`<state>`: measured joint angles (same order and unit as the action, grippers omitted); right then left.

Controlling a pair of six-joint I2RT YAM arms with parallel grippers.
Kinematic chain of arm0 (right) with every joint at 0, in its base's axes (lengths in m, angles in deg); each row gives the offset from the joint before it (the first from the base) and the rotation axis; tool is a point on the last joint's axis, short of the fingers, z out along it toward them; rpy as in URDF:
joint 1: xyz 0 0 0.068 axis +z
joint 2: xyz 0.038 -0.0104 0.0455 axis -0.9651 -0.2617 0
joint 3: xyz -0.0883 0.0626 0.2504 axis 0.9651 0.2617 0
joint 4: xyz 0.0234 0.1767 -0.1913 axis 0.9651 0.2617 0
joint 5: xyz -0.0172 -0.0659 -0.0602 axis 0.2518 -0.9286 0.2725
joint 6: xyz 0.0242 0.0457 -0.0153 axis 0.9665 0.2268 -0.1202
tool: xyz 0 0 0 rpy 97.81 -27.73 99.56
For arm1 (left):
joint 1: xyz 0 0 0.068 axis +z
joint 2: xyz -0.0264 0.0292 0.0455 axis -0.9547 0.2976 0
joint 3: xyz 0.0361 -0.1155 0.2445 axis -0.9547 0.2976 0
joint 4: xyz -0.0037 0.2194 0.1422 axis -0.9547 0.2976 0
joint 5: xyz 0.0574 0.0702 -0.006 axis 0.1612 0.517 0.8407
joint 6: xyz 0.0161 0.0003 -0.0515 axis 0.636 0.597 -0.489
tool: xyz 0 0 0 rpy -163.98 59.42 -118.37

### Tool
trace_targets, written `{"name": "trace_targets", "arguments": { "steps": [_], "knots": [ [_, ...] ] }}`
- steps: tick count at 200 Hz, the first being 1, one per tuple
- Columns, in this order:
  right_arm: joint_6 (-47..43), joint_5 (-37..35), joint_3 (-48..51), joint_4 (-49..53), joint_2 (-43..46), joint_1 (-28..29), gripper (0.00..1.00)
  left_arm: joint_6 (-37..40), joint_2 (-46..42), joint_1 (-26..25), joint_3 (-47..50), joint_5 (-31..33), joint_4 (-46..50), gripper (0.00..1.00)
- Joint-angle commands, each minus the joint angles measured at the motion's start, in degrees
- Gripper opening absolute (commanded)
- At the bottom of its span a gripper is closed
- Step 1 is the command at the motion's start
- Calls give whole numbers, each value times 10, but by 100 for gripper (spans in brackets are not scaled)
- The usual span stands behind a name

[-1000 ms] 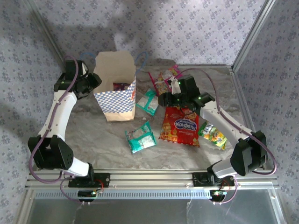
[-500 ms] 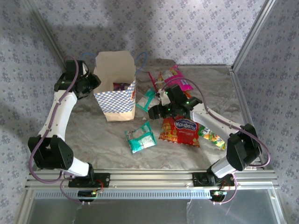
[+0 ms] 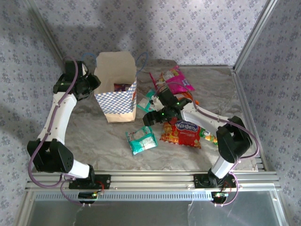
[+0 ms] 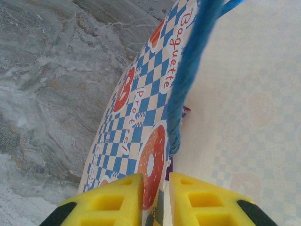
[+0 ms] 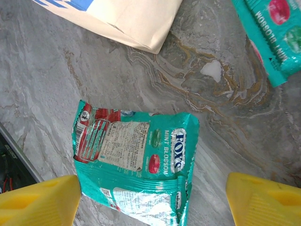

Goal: Place the snacks into the paper bag

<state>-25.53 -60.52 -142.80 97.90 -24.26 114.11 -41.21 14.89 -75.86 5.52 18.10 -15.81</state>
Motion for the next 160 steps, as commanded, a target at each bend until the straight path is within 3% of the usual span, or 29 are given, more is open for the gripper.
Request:
{"name": "trace_targets", "arguments": {
  "steps": [1, 160],
  "knots": [
    [-12, 2, -23, 25, -25, 9, 83, 8, -23, -3, -11, 7, 7, 21],
    [-28, 10, -69, 91, -138, 39, 90, 15, -27, -3, -2, 14, 10, 21]
  ]
}}
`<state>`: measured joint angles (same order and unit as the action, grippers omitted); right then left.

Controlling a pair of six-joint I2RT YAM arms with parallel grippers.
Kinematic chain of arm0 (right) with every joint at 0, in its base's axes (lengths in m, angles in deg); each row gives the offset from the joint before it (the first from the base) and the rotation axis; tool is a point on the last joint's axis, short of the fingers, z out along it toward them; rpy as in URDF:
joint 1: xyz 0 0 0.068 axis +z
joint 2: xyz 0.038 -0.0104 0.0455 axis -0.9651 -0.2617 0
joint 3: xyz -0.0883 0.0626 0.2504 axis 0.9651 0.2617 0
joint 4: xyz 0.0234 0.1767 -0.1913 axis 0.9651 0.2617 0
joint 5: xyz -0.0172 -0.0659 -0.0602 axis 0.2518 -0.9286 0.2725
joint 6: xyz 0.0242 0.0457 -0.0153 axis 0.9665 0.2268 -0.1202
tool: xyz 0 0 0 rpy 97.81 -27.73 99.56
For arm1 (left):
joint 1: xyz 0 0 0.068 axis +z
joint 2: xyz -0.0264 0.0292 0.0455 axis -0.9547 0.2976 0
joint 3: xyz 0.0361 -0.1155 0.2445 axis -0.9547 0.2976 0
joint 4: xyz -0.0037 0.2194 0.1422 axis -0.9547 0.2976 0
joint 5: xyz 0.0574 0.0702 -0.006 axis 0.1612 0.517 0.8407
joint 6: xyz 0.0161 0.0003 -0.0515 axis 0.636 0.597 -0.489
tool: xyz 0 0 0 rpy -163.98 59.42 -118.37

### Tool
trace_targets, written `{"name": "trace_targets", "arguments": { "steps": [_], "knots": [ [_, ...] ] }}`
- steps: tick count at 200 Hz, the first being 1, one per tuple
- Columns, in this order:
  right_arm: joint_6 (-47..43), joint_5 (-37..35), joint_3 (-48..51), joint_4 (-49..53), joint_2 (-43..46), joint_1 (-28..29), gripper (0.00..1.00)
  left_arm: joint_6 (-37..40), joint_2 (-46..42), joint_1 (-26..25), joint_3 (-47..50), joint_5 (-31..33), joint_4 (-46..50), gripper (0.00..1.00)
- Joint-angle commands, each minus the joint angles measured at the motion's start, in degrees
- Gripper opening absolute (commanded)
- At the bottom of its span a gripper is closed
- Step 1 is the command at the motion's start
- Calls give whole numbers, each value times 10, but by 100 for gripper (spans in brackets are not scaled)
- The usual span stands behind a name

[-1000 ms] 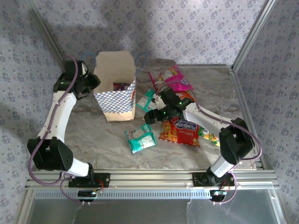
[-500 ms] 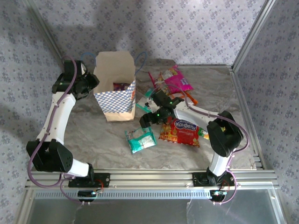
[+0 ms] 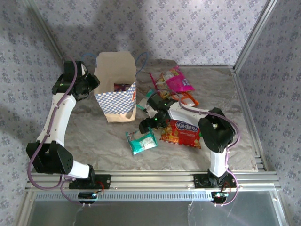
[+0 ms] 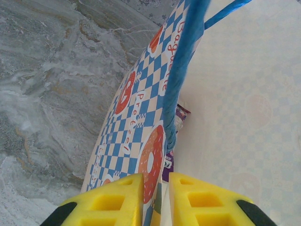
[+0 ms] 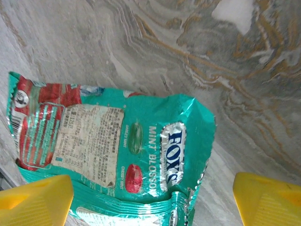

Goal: Place the snacks into the paper bag

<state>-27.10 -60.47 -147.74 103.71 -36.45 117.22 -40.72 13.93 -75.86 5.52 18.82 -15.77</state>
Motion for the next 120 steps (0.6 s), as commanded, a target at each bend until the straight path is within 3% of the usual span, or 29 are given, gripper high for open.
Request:
{"name": "trace_targets", "arguments": {
  "steps": [1, 70, 120],
  "knots": [
    [-12, 9, -20, 34, -17, 8, 90, 10, -17, -3, -2, 6, 9, 21],
    [-16, 3, -36, 57, -47, 22, 89, 13, -22, -3, -2, 10, 9, 21],
    [-9, 0, -47, 63, -65, 24, 81, 12, -23, -3, 0, 12, 10, 21]
  ]
}}
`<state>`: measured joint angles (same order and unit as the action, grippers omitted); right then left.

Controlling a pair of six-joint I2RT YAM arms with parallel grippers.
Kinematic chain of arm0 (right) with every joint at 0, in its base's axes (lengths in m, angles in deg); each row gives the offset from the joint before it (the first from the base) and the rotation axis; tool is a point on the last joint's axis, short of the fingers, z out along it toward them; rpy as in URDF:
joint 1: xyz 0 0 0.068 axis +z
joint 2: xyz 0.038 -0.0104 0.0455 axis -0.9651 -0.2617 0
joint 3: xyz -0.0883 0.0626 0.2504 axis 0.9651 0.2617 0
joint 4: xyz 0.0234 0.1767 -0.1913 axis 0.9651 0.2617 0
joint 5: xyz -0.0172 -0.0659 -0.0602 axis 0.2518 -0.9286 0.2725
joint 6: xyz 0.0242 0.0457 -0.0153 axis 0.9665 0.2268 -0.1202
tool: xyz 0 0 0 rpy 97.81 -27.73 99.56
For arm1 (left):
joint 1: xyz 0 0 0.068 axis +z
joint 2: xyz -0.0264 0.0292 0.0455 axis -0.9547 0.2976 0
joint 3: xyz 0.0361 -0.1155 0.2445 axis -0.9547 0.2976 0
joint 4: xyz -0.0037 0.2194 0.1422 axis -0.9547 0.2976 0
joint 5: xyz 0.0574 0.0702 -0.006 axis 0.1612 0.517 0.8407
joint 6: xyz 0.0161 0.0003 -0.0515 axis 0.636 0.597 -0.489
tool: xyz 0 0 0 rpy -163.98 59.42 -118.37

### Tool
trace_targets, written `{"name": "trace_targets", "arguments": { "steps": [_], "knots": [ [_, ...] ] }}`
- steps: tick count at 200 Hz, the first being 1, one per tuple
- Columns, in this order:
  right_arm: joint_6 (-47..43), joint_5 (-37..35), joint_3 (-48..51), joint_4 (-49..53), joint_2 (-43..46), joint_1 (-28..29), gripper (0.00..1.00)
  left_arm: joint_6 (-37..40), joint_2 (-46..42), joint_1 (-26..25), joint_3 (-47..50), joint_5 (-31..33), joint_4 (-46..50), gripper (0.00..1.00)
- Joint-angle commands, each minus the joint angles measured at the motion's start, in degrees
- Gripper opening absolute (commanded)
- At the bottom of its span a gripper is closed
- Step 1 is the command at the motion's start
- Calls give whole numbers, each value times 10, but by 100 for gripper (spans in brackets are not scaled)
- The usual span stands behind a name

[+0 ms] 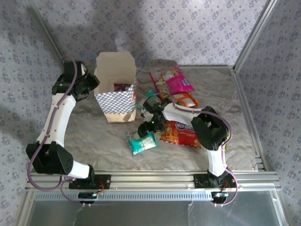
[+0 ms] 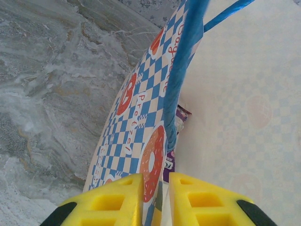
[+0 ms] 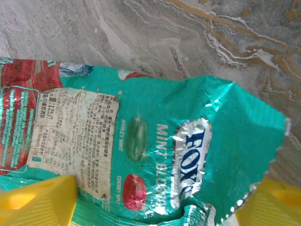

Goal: Place the snacks into the paper bag

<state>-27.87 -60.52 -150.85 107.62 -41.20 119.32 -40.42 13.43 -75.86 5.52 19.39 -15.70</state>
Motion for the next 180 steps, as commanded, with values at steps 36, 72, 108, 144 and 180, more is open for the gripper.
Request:
{"name": "trace_targets", "arguments": {
  "steps": [36, 72, 108, 144, 180],
  "knots": [
    [7, -9, -23, 28, -31, 2, 64, 10, -19, -3, 1, 9, 9, 21],
    [13, -12, -33, 36, -41, 0, 44, 10, -17, -2, -1, 9, 9, 21],
    [11, -17, -42, 50, -39, -2, 30, 6, -16, -2, 2, 10, 9, 21],
    [11, -24, -44, 54, -31, -3, 19, 6, -16, -1, 3, 10, 9, 21],
    [20, -55, -47, 50, -6, -3, 10, 6, -16, 0, -1, 10, 9, 21]
  ]
}}
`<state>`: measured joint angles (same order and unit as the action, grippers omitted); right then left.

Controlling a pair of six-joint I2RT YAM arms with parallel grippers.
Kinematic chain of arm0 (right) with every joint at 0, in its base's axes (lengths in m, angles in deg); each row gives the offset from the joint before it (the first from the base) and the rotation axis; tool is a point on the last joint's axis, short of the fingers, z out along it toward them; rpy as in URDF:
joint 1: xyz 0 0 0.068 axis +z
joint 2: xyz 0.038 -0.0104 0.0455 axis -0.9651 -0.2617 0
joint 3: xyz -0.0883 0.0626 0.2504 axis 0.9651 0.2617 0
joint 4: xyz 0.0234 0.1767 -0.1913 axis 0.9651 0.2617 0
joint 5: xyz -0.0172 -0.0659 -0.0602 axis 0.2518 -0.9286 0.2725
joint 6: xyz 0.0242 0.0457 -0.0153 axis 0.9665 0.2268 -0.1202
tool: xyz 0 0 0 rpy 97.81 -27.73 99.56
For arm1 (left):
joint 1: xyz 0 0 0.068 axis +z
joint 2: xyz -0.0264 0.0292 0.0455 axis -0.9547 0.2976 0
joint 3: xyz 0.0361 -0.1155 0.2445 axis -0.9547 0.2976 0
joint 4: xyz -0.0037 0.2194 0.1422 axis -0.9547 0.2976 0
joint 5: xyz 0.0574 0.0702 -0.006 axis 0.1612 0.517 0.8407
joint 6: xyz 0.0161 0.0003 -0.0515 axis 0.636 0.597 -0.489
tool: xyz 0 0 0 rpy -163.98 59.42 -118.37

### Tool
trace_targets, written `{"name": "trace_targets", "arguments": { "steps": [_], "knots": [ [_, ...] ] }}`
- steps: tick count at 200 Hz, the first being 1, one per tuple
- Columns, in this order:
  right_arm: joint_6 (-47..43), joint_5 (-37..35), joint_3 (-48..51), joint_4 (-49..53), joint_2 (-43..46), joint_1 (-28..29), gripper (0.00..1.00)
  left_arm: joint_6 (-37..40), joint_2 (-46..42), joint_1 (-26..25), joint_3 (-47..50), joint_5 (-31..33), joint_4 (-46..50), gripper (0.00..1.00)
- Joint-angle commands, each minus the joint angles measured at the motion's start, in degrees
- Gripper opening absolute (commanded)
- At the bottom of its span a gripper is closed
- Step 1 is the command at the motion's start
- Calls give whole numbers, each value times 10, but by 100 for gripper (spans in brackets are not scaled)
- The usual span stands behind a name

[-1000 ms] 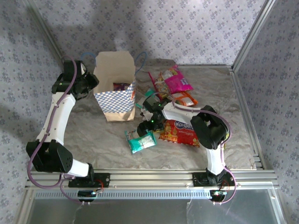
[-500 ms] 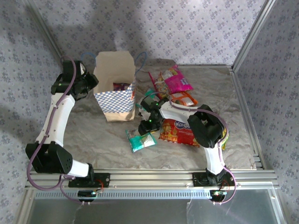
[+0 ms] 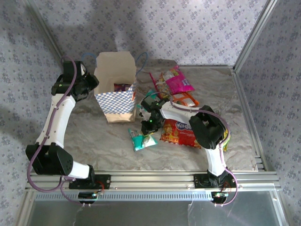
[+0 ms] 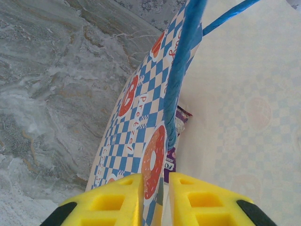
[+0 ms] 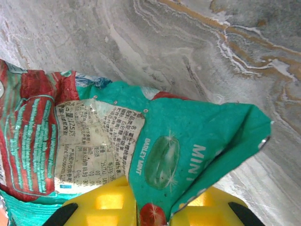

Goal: Place the snacks into the paper bag

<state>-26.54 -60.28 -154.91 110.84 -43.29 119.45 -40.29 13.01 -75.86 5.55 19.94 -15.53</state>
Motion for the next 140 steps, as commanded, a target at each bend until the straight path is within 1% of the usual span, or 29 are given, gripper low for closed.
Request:
{"name": "trace_targets", "arguments": {
  "steps": [1, 18, 34, 115, 140],
  "knots": [
    [6, -58, -7, 18, 16, -5, 10, 4, -12, -1, -1, 4, 8, 21],
    [5, -66, -9, 19, 27, -6, 7, 3, -12, 1, -3, 4, 7, 21],
    [2, -69, -11, 21, 36, -7, 0, 2, -12, 2, -3, 2, 7, 21],
    [1, -80, -26, 40, 60, -8, 0, -2, -13, 2, -8, -7, 6, 21],
    [1, -87, -27, 41, 76, -9, 0, -1, -5, 5, -21, -11, 6, 24]
  ]
}}
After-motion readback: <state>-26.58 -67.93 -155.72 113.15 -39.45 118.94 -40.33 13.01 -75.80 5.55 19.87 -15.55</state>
